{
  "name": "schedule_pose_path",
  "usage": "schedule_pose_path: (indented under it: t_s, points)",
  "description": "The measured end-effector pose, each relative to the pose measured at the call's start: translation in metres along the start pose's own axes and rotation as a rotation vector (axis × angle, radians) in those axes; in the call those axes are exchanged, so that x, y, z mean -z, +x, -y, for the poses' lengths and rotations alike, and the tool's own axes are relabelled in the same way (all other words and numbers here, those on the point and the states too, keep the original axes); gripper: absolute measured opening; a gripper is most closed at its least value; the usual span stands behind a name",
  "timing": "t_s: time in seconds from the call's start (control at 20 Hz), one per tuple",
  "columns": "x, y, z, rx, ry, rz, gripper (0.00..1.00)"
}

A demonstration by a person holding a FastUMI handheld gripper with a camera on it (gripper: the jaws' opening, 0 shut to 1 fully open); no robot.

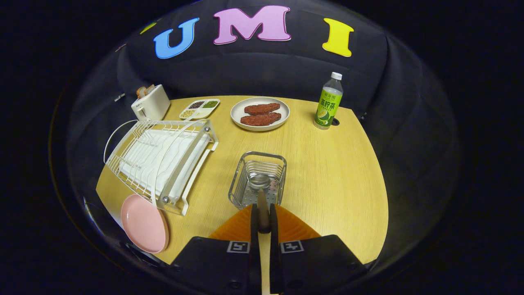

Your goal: Take the plate from the dish rack, then take the spoon from the basket and place it into the plate.

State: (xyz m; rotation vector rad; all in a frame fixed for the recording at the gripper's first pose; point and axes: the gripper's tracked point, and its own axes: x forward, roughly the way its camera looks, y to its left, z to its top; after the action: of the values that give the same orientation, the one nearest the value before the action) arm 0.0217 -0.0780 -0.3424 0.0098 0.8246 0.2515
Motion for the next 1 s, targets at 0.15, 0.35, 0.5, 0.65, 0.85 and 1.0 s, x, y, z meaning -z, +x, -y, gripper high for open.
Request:
schedule_pose_path:
  t_s: [0.15,0.35,0.5,0.65,0.85,1.0]
  points:
    - [-0.007,-0.006,-0.004,0.011,-0.018,0.01,0.11]
    - [-0.025,-0.017,-0.005,0.04,-0.01,0.043,0.11]
    - [-0.048,-0.029,-0.004,0.061,0.004,0.089,0.11]
    - [-0.073,-0.043,0.0,0.086,0.022,0.14,0.11]
    - [-0.115,-0.081,-0.006,0.093,0.055,0.241,0.11]
    - [-0.137,-0.111,-0.026,0.07,0.04,0.299,0.11]
